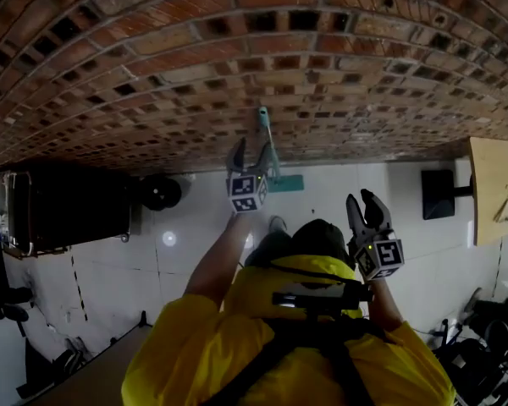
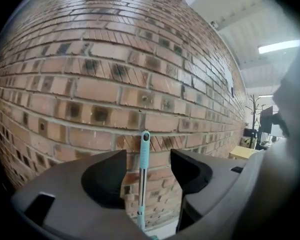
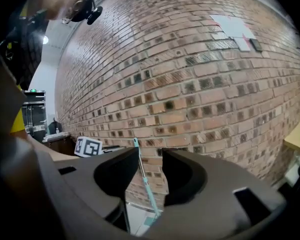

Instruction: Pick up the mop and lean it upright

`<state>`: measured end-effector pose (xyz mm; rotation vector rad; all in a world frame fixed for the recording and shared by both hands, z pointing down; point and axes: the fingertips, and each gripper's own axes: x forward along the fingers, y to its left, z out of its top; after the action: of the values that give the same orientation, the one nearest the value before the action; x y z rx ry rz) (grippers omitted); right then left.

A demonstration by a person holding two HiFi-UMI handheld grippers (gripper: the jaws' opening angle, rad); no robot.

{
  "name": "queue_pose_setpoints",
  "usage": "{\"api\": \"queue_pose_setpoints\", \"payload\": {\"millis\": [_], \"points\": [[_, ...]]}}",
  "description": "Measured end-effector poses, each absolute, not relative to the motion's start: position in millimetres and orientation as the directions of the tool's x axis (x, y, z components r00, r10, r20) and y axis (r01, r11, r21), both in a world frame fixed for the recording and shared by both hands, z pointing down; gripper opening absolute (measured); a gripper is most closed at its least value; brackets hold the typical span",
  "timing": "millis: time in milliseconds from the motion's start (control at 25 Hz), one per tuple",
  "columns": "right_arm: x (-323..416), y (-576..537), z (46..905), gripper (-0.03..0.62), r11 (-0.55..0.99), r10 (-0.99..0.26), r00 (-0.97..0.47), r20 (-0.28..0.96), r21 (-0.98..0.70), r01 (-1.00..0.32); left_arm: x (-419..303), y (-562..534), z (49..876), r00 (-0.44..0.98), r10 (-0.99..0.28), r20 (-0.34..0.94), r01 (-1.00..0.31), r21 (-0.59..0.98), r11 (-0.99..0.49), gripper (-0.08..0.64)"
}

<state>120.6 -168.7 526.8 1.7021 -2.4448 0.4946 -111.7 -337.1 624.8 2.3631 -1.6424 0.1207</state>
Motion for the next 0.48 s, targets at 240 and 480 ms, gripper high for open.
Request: {"api": "queue_pose_setpoints", "payload": {"millis": [240, 480], "points": [[115.2, -178.1, 538.4, 0.153, 0.283, -0.880, -0.332, 0.340, -0.188, -0.941, -84.8, -408.1, 659.8, 0.351, -0.901, 0.254, -0.935, 0.152, -0.322, 0.239], [117.6, -195.1, 554.1, 0.153, 0.259, -0.868, -0.320, 0.379, -0.204, -0.944, -84.1, -432.4, 692.0, 0.248, -0.921, 0.300, -0.968, 0.102, -0.228, 0.116]]}}
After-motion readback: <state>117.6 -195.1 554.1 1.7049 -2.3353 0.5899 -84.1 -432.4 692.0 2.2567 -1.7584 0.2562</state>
